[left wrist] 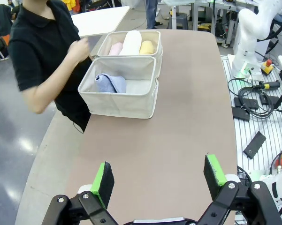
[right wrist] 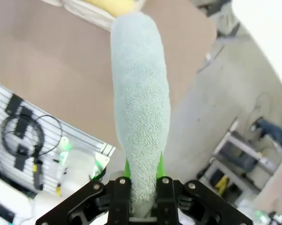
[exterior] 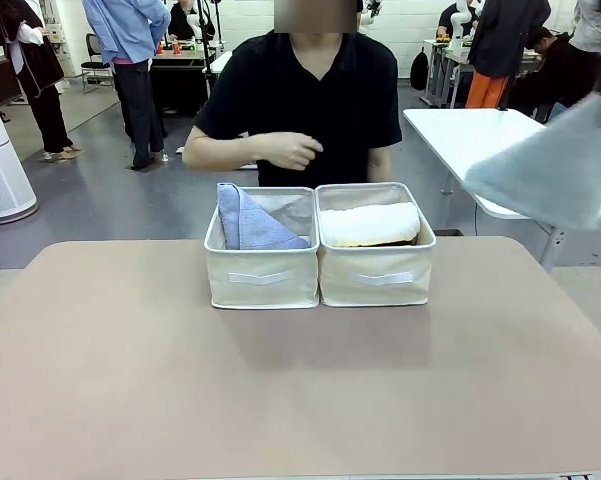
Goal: Sort the towels based on their folding style.
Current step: Pick up another triangle-folded towel from the table and place it in the left Fabric basket.
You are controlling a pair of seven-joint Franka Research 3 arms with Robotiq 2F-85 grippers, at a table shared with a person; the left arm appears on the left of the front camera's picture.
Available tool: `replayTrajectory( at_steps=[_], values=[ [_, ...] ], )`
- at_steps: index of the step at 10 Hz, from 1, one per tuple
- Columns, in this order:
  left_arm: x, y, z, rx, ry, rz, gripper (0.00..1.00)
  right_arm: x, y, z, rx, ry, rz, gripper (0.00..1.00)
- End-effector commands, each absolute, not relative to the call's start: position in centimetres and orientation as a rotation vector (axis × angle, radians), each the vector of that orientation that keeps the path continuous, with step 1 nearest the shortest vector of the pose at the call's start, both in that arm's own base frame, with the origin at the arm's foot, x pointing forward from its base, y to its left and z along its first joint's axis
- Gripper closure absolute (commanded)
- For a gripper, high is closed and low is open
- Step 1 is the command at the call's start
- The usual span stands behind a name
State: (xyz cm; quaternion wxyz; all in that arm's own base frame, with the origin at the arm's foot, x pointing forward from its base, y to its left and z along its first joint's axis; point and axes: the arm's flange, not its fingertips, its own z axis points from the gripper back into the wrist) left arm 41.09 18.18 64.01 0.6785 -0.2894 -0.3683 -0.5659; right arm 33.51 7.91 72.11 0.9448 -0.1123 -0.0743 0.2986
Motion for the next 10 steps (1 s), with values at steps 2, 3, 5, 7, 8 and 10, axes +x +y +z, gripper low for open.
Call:
replayTrajectory(
  at_steps=[2, 3, 5, 7, 8, 10],
  values=[
    [40.9, 18.3, 64.2, -0.655, -0.831, -1.278, 0.0, 37.3, 12.2, 71.8, -0.272, -0.088, 0.726, 0.81],
    [40.9, 18.3, 64.2, -0.655, -0.831, -1.278, 0.0, 35.2, 11.1, 71.8, -0.245, -0.133, 0.673, 0.81],
    [40.9, 18.3, 64.2, -0.655, -0.831, -1.278, 0.0, 35.2, 11.1, 71.8, -0.245, -0.133, 0.673, 0.81],
    [40.9, 18.3, 64.2, -0.655, -0.831, -1.278, 0.0, 35.2, 11.1, 71.8, -0.245, -0.133, 0.673, 0.81],
    [40.9, 18.3, 64.2, -0.655, -0.831, -1.278, 0.0, 35.2, 11.1, 71.8, -0.245, -0.133, 0.673, 0.81],
    [40.9, 18.3, 64.2, -0.655, -0.831, -1.278, 0.0, 36.2, 14.8, 74.2, -0.292, -0.21, 0.819, 0.81]
  ],
)
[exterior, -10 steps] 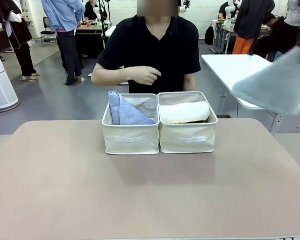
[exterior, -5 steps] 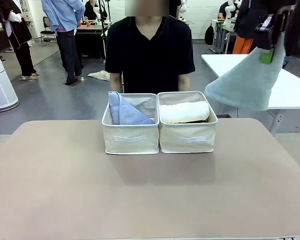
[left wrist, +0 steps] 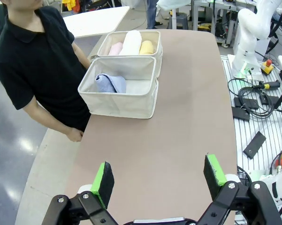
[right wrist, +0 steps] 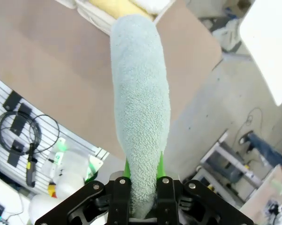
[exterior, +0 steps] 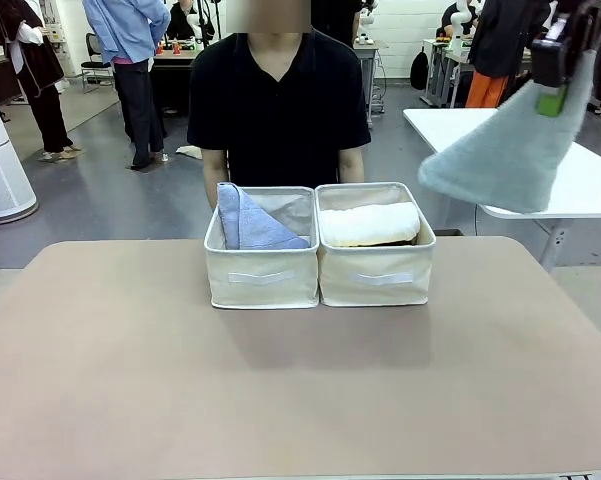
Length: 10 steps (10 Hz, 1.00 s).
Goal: Sort the towels based on their folding style.
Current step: Pick up another triangle-folded towel from the table and place it in the left Fabric basket.
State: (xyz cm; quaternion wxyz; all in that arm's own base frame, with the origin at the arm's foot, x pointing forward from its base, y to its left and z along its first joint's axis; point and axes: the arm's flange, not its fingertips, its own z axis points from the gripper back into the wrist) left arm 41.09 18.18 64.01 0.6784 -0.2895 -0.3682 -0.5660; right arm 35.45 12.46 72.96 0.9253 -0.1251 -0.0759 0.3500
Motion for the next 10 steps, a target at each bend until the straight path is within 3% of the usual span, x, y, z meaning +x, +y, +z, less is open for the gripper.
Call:
replayTrajectory(
  at_steps=[1, 6, 10],
  values=[
    [40.9, 18.3, 64.2, -0.655, -0.831, -1.278, 0.0, 37.5, 18.2, 75.4, -0.303, -0.239, 0.953, 0.81],
    [40.9, 18.3, 64.2, -0.655, -0.831, -1.278, 0.0, 47.7, 29.8, 74.9, -0.276, -0.274, 1.296, 0.81],
    [40.9, 18.3, 64.2, -0.655, -0.831, -1.278, 0.0, 52.3, 36.8, 69.1, -0.254, -0.245, 1.358, 0.81]
  ],
)
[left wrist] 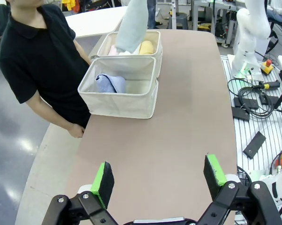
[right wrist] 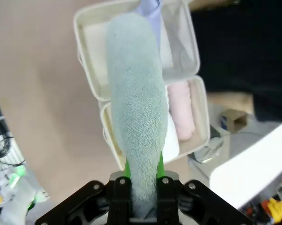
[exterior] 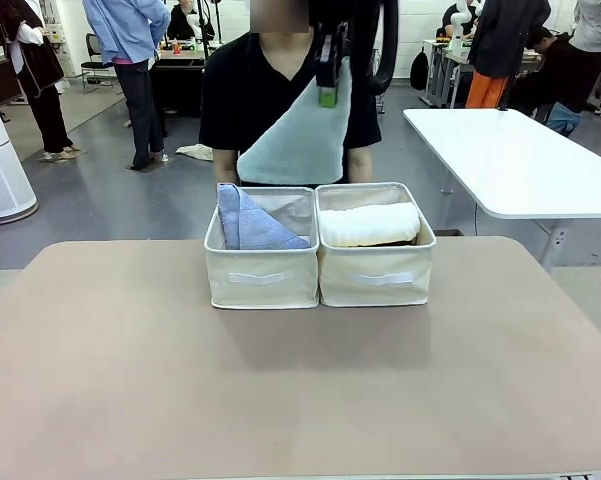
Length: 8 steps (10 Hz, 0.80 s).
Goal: Sort the towels based on their folding style.
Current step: Pick up another triangle-folded towel from the table and place it in the left Fabric basket.
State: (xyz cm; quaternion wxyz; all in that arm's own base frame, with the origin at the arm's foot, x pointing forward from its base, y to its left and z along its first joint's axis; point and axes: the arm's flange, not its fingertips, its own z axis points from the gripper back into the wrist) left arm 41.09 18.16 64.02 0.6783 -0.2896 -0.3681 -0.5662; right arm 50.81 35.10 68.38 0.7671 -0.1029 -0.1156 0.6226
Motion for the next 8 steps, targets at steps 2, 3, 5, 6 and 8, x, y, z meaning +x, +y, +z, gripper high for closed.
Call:
replayTrajectory(
  at_steps=[2, 3, 5, 6, 8],
  values=[
    [40.9, 18.3, 64.2, -0.655, -0.831, -1.278, 0.0, 52.6, 38.9, 66.5, -0.246, -0.212, 1.481, 0.81],
    [40.9, 18.3, 64.2, -0.655, -0.831, -1.278, 0.0, 52.8, 39.4, 65.5, -0.239, -0.211, 1.51, 0.81],
    [40.9, 18.3, 64.2, -0.655, -0.831, -1.278, 0.0, 53.6, 39.9, 63.4, -0.216, -0.175, 1.492, 0.81],
    [40.9, 18.3, 64.2, -0.655, -0.831, -1.278, 0.0, 53.9, 39.9, 62.6, -0.194, -0.161, 1.476, 0.81],
    [40.9, 18.3, 64.2, -0.655, -0.831, -1.278, 0.0, 53.2, 39.8, 63.1, -0.187, -0.132, 1.423, 0.81]
  ],
)
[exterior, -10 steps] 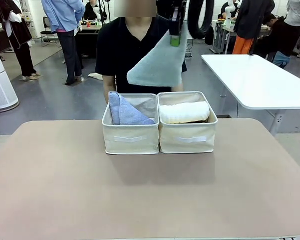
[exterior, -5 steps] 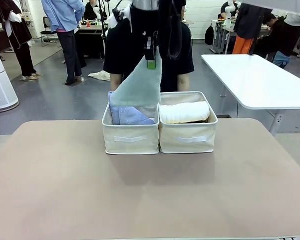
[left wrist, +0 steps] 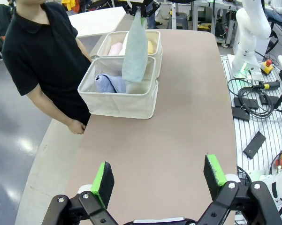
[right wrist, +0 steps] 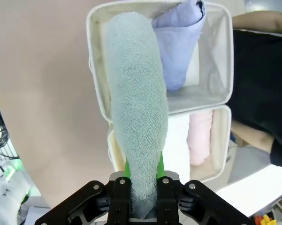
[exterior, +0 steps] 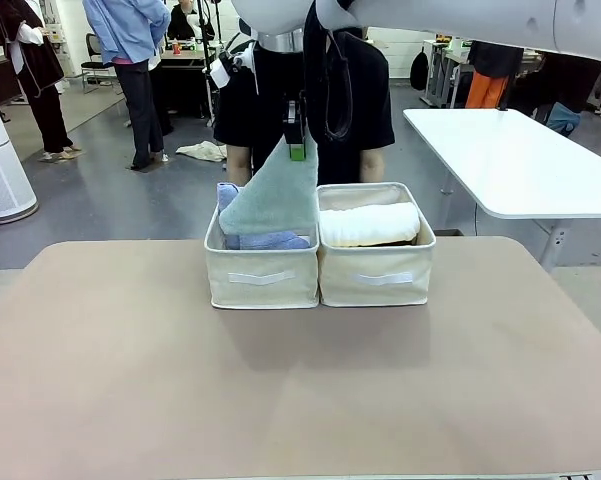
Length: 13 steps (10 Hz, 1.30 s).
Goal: Sort the towels based on their folding style.
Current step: Pick up another triangle-folded towel from the table and place it in the left Fabric basket.
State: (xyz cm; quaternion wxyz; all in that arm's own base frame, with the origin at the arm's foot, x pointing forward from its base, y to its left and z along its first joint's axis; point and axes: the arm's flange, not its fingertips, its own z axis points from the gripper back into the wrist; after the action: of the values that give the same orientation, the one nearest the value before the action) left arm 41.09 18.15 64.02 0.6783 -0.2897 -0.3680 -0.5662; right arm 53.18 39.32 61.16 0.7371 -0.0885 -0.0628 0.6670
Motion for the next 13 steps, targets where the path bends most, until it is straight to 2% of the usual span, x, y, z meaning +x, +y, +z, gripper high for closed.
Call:
replayTrajectory(
  at_steps=[1, 7, 13],
  values=[
    [40.9, 18.3, 64.2, -0.655, -0.831, -1.278, 0.0, 53.1, 39.5, 61.2, -0.196, -0.146, 1.478, 0.81],
    [40.9, 18.3, 64.2, -0.655, -0.831, -1.278, 0.0, 52.6, 39.7, 60.5, -0.222, -0.146, 1.494, 0.81],
    [40.9, 18.3, 64.2, -0.655, -0.831, -1.278, 0.0, 55.1, 41.7, 57.9, -0.179, -0.125, 1.535, 0.81]
  ],
)
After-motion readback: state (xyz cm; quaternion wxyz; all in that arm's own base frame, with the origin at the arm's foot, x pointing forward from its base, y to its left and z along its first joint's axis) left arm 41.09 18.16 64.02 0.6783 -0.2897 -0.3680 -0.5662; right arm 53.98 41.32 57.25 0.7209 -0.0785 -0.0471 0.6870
